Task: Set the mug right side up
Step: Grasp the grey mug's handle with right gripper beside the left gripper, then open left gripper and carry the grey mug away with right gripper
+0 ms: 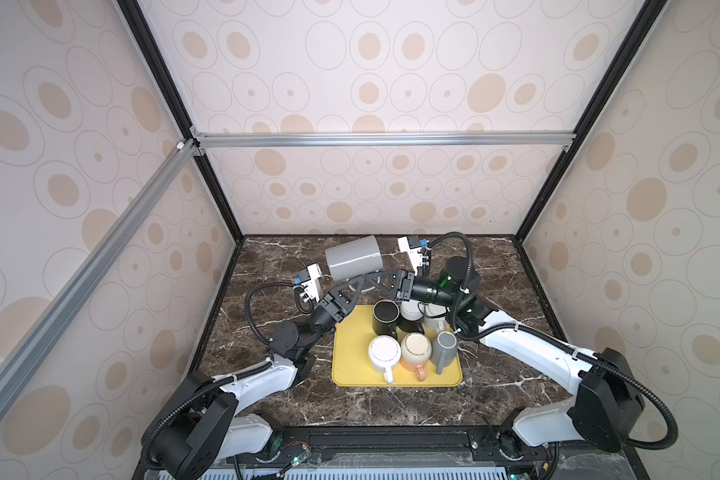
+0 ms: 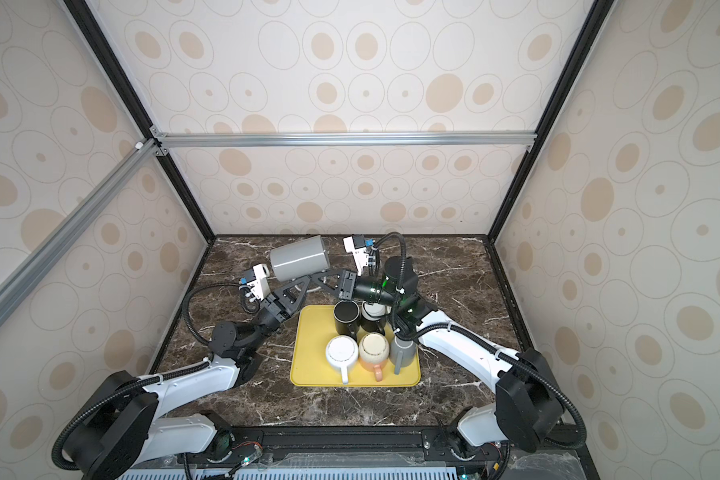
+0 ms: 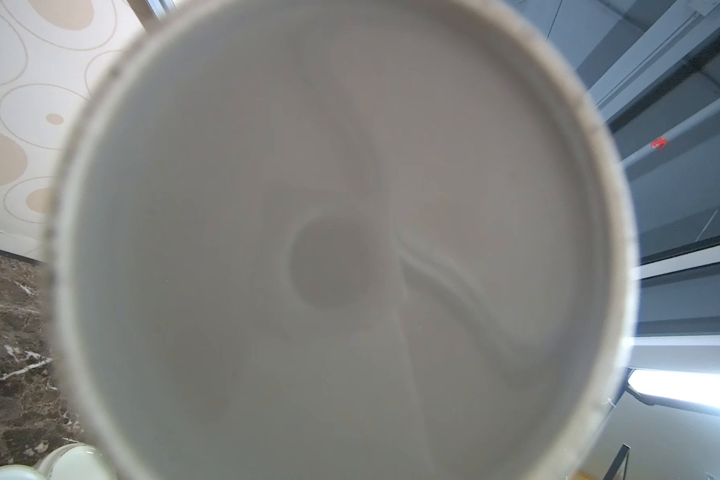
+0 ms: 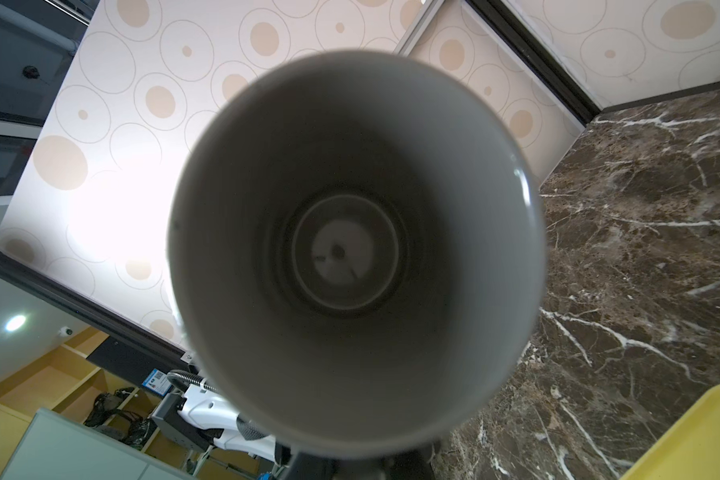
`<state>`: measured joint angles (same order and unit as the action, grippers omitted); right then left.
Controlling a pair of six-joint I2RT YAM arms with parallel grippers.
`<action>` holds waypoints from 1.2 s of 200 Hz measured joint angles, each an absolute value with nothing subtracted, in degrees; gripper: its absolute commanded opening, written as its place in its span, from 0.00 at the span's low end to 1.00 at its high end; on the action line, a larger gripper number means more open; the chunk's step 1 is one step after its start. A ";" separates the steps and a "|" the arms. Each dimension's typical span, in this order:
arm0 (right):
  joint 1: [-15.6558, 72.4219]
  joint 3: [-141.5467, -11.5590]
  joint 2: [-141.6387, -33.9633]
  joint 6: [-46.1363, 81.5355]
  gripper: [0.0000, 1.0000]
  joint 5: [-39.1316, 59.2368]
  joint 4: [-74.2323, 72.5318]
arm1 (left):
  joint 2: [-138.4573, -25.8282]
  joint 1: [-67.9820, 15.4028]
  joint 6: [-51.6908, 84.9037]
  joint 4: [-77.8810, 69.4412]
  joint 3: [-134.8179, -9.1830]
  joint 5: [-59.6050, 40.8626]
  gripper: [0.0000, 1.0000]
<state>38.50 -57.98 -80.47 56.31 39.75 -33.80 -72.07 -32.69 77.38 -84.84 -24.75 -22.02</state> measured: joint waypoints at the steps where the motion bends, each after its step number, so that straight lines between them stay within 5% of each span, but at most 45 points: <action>1: 38.50 -57.95 -80.47 56.31 0.00 39.75 -33.80 | -72.07 -32.69 77.38 -84.82 -24.75 -22.00 0.00; 9: 38.52 -57.95 -80.47 56.29 0.00 39.64 -33.76 | -72.03 -32.69 77.32 -84.68 -24.75 -21.93 0.06; 24: 38.54 -57.98 -80.47 56.27 0.00 39.27 -33.36 | -71.68 -32.67 76.58 -83.90 -24.75 -21.76 0.63; 29: 38.54 -57.95 -80.47 56.14 0.00 38.98 -33.01 | -71.33 -32.64 76.18 -83.53 -24.75 -21.85 0.95; 32: 38.57 -57.98 -80.47 56.12 0.00 38.63 -32.58 | -70.91 -32.62 75.81 -83.00 -24.75 -21.91 0.99; 84: 38.26 -58.96 -80.44 53.76 0.00 34.48 -23.57 | -58.76 -32.47 65.28 -56.23 -26.94 -20.97 1.00; 137: 31.09 -66.83 -78.13 43.94 0.00 26.52 0.05 | -48.29 -31.86 47.24 -23.57 -36.16 -6.98 1.00; 182: 21.63 -75.66 -78.87 28.29 0.00 11.29 21.15 | -47.11 -31.86 41.87 -16.05 -35.20 1.23 1.00; 240: 9.80 -81.03 -85.86 14.44 0.00 -0.97 30.89 | -49.36 -31.86 39.86 -16.62 -32.53 -3.44 1.00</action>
<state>9.80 -81.03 -85.86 14.44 -0.97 30.89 -49.36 -31.86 39.86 -16.62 -32.53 -3.44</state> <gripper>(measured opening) 0.146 0.998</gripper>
